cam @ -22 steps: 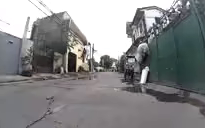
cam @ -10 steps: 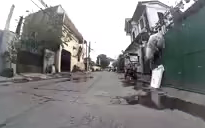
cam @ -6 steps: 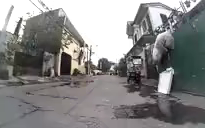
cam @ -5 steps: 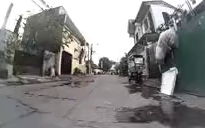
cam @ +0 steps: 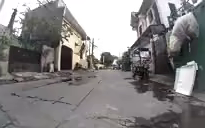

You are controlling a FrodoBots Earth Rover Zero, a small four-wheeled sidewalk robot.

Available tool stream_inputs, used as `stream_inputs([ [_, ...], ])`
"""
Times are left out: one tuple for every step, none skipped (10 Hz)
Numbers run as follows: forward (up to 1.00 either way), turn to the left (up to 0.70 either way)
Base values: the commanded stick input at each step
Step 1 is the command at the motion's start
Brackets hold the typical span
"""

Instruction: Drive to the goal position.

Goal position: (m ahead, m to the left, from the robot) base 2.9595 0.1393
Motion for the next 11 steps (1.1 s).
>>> stream_inputs([
  [1.00, -0.12],
  [1.00, -0.22],
  [1.00, -0.23],
  [1.00, -0.27],
  [1.00, -0.40],
  [1.00, -0.40],
  [1.00, -0.40],
  [1.00, -0.38],
  [1.00, -0.13],
  [1.00, 0.00],
  [1.00, 0.00],
])
